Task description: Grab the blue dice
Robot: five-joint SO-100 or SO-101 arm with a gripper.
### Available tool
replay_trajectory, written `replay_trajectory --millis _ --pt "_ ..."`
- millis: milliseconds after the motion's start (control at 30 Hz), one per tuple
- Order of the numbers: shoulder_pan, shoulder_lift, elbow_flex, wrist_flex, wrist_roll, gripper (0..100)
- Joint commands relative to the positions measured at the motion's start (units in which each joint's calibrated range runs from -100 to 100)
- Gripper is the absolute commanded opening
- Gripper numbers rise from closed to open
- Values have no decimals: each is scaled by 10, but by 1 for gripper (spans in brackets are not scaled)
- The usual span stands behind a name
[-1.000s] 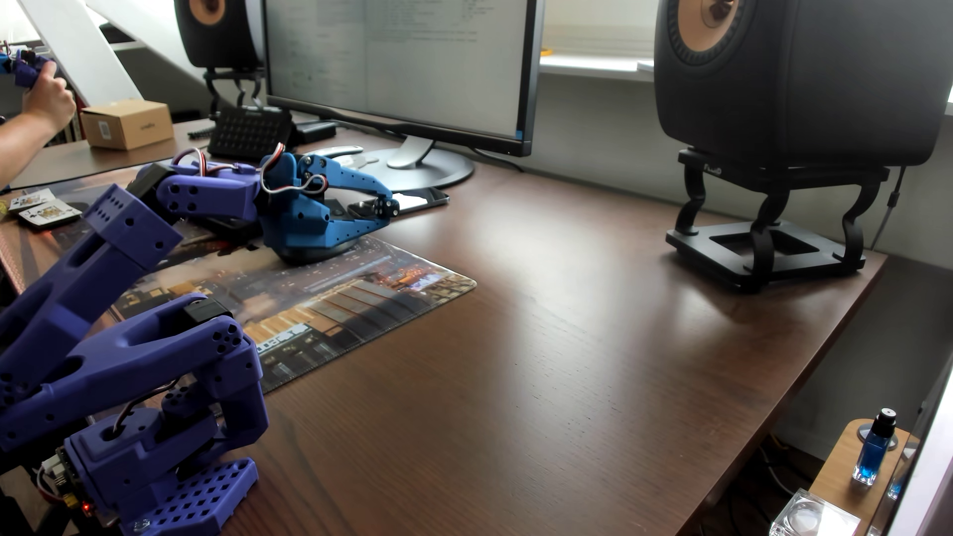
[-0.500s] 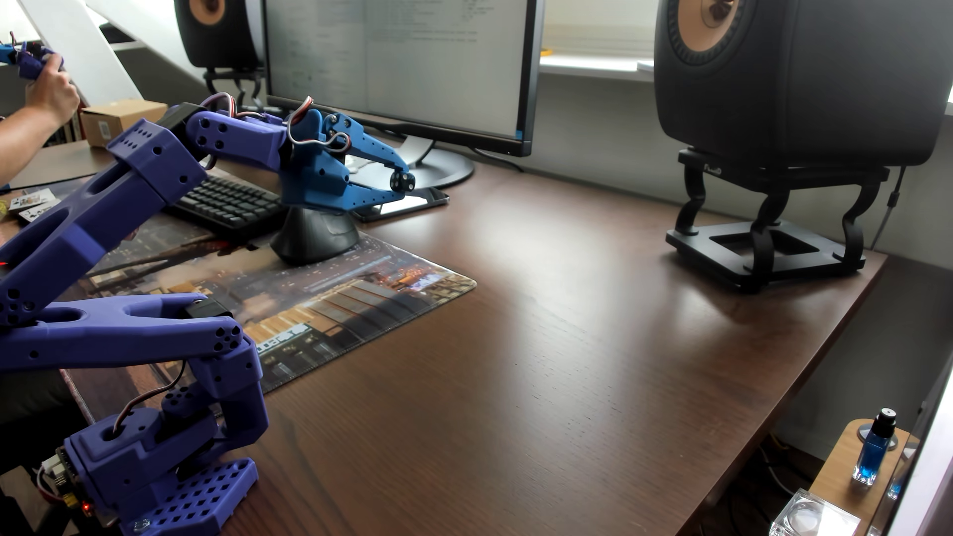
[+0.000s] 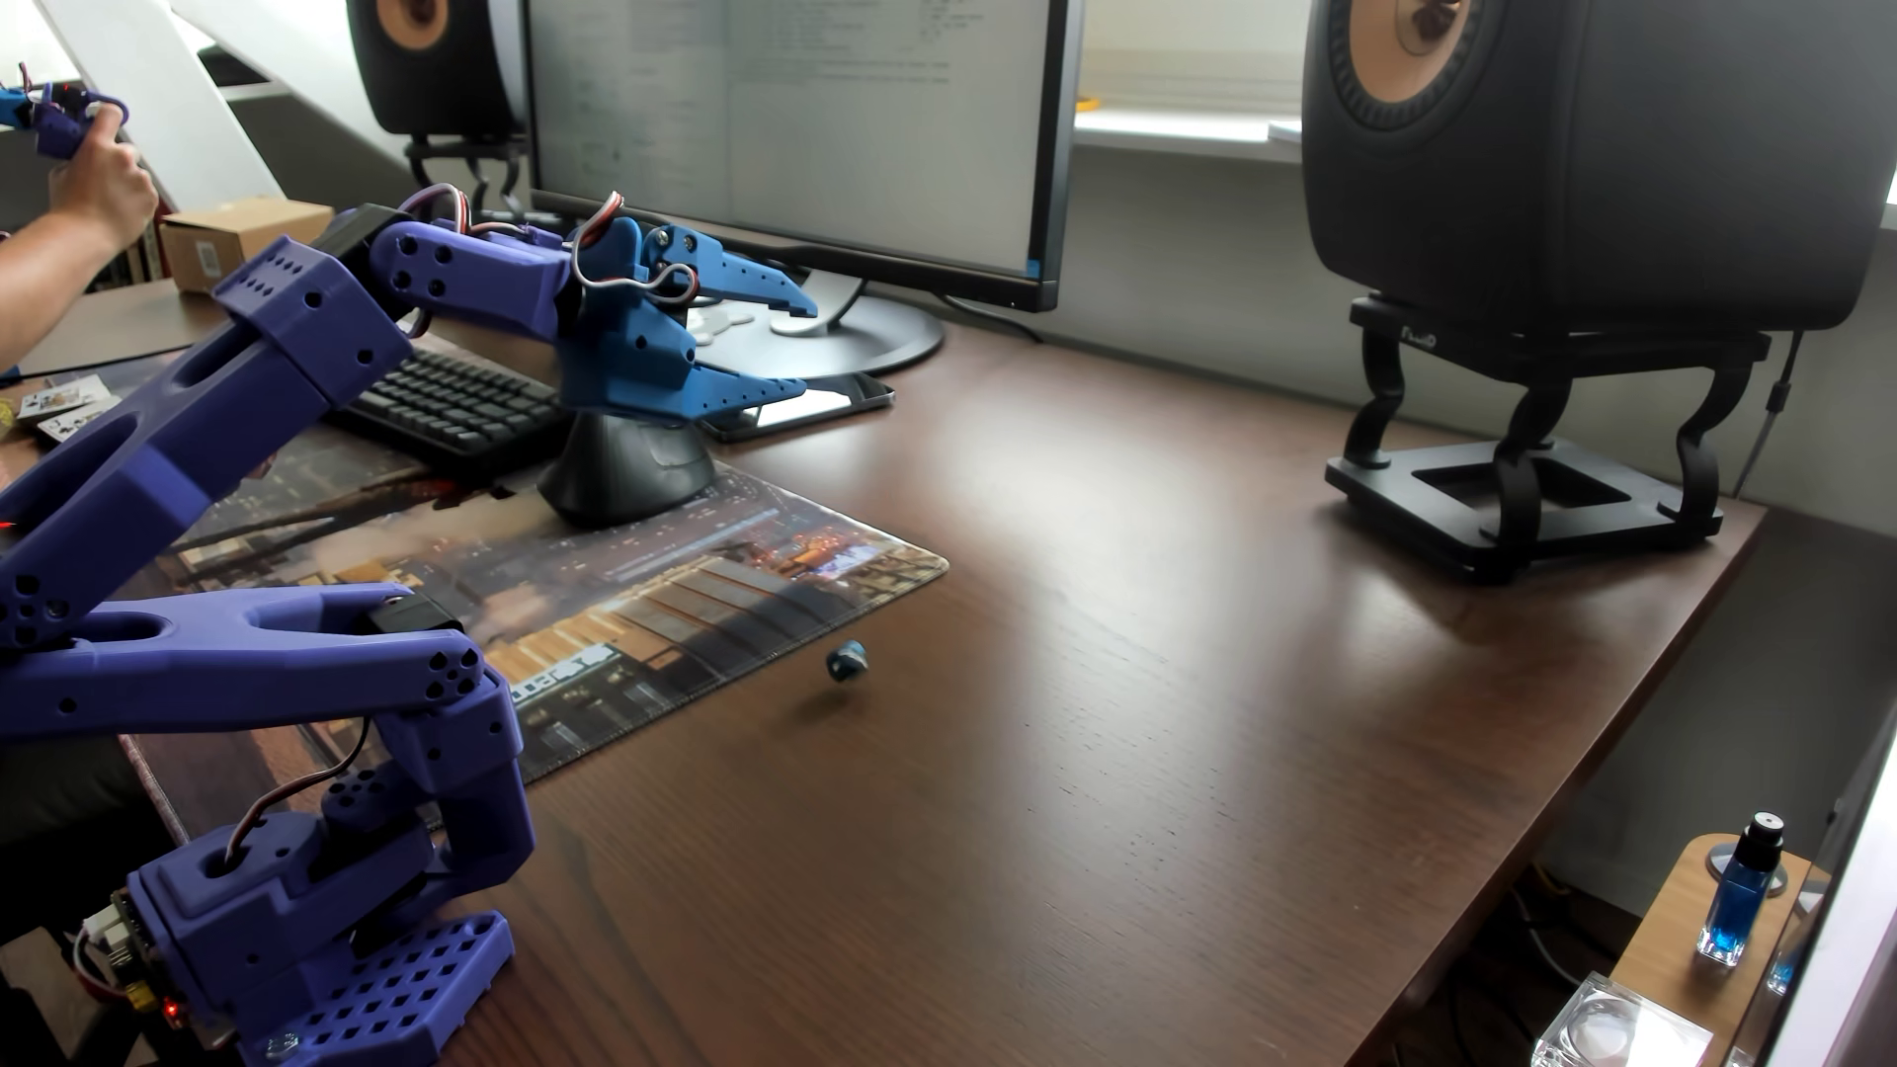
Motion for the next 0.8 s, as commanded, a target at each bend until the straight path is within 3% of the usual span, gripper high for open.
replay_trajectory --millis 0,467,667,767 --pt "3 -1 -53 -9 3 15" --pt "3 -4 -34 -9 3 15" --pt "3 -82 -1 -9 3 15" --pt "3 -114 45 -15 4 8"
